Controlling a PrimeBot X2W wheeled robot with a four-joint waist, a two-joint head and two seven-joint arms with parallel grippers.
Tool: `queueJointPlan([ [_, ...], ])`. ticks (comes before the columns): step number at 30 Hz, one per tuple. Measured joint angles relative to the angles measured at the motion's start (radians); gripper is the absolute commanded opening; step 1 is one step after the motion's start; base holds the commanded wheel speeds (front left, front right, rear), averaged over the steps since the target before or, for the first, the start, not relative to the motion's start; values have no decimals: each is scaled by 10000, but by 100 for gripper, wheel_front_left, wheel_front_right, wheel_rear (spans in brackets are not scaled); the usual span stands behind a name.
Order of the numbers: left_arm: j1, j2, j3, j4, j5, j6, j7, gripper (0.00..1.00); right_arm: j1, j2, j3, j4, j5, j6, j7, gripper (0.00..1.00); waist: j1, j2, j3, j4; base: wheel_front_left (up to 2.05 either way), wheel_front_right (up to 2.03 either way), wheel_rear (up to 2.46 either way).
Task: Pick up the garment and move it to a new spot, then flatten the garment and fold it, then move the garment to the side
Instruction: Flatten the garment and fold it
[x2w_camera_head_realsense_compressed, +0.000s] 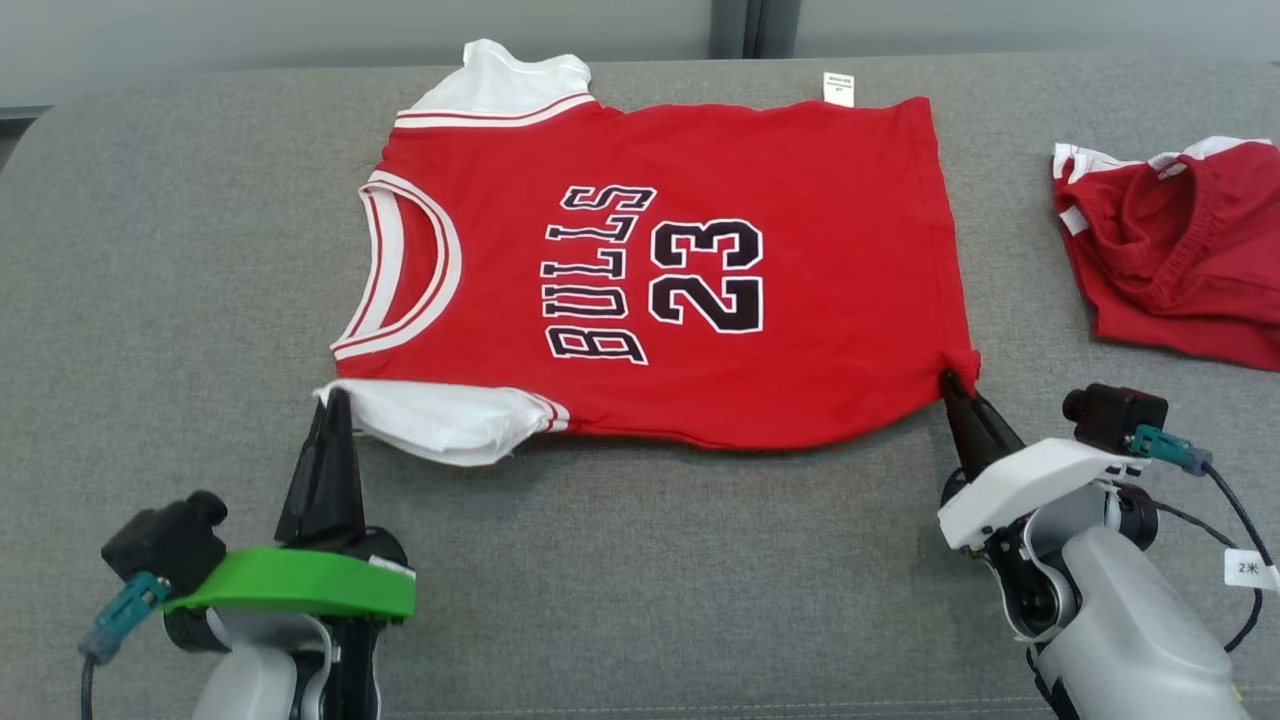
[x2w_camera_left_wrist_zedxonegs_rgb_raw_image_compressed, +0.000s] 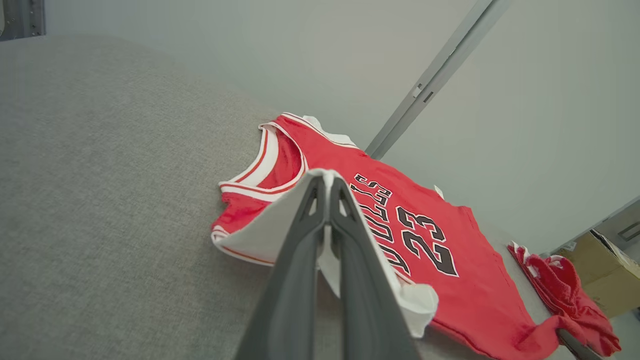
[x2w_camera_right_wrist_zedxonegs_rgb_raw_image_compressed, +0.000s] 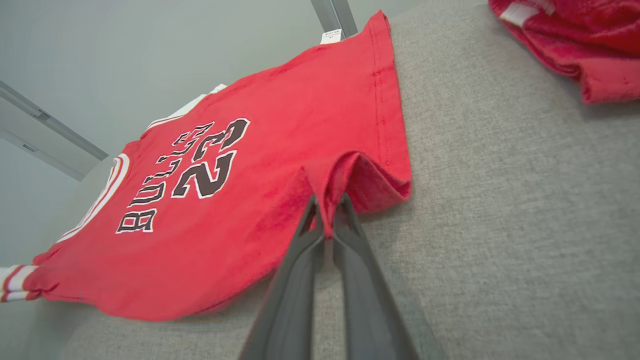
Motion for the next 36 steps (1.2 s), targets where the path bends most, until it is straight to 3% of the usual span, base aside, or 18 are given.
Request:
queueJointPlan([
  [7,-1577,90,-104,240,573,96,25,0,-1014,-349,132,186,6,2,677,0,0,0,364,-129,0,0,0],
  [19,-4267,84,-98,2040,1110,583,573,0,-3379,-276,433,1045,-29,-12,1998,0,0,0,1418,-498,0,0,0],
  [34,-6084,31,261,3841,1371,702,299,0,-4586,-15,316,2015,-31,-111,1668,0,0,0,2535,-906,0,0,0],
  [36,-6164,29,291,4023,1375,702,219,0,-4684,8,316,2098,-31,-111,1578,4,0,0,2557,-904,0,0,0],
])
